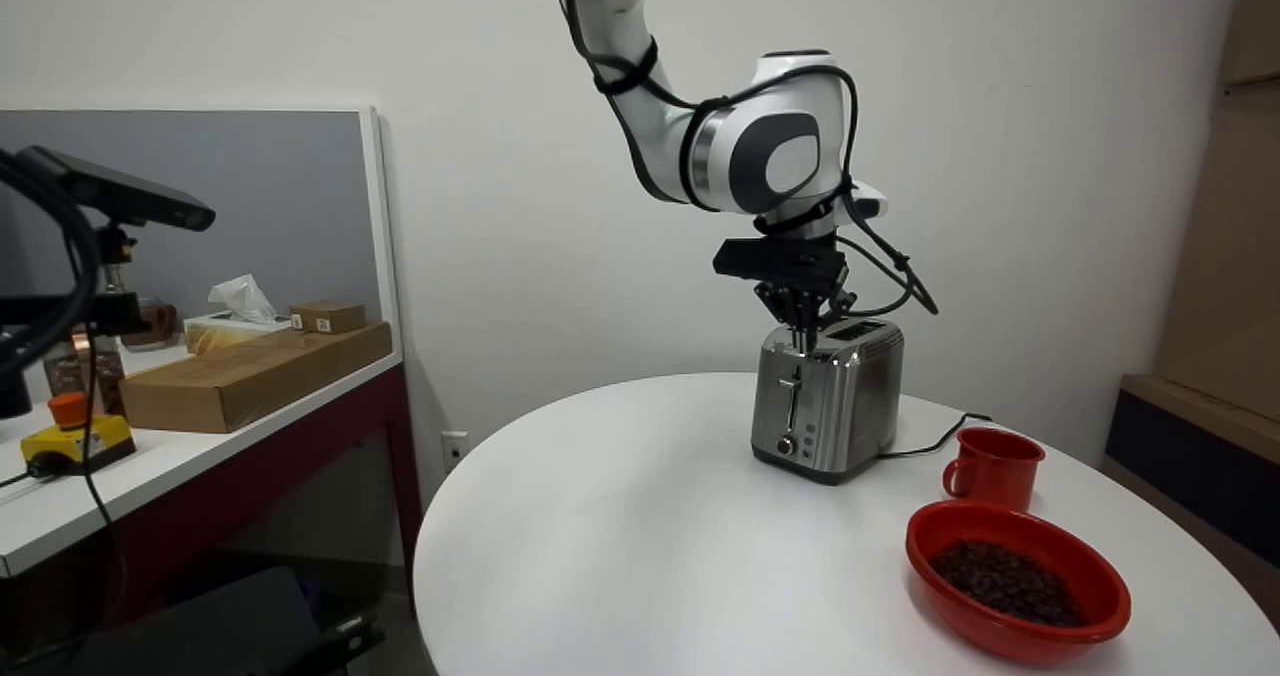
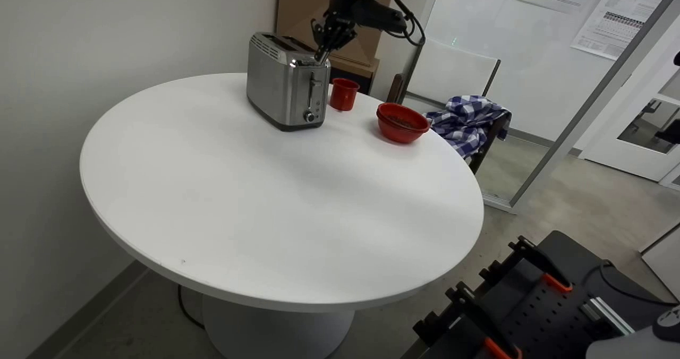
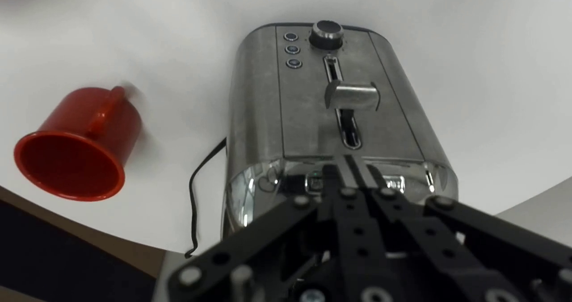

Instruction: Push down the toaster lever.

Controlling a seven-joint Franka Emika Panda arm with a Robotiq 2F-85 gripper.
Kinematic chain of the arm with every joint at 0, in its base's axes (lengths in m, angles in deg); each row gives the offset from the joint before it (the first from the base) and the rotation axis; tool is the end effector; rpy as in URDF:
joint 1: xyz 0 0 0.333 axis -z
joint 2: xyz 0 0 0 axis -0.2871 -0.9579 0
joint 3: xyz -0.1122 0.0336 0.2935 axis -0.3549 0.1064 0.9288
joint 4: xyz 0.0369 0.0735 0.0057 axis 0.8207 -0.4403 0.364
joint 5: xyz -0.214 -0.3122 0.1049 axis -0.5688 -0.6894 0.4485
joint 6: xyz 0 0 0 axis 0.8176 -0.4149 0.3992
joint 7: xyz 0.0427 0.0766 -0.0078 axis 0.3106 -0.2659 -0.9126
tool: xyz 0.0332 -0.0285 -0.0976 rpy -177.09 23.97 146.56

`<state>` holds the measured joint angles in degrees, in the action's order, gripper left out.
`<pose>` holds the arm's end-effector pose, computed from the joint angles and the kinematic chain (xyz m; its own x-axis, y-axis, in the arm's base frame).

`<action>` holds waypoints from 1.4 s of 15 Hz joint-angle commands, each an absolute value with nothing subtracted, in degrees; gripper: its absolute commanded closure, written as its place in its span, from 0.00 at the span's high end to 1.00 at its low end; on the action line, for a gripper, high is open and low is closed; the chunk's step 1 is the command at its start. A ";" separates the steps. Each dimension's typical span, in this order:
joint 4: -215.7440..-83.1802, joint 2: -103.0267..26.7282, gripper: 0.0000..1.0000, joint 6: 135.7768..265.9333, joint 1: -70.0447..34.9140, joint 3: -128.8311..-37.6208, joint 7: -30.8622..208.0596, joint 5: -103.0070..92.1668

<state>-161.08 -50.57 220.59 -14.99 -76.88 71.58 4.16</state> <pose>0.6827 0.0016 0.3015 0.9213 0.1107 0.3727 0.1293 -0.9913 -0.0253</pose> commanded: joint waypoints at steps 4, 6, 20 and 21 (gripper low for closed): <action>-156.38 -54.28 0.00 216.54 -15.76 -77.26 75.71 1.24; -155.80 -54.95 0.00 214.83 -16.19 -77.64 77.12 0.53; -154.08 -61.89 0.00 216.54 -16.01 -77.00 77.56 -0.07; -153.91 -62.61 0.00 216.86 -16.09 -77.17 77.71 -0.25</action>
<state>-155.58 -59.00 215.52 -16.11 -77.09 77.51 0.82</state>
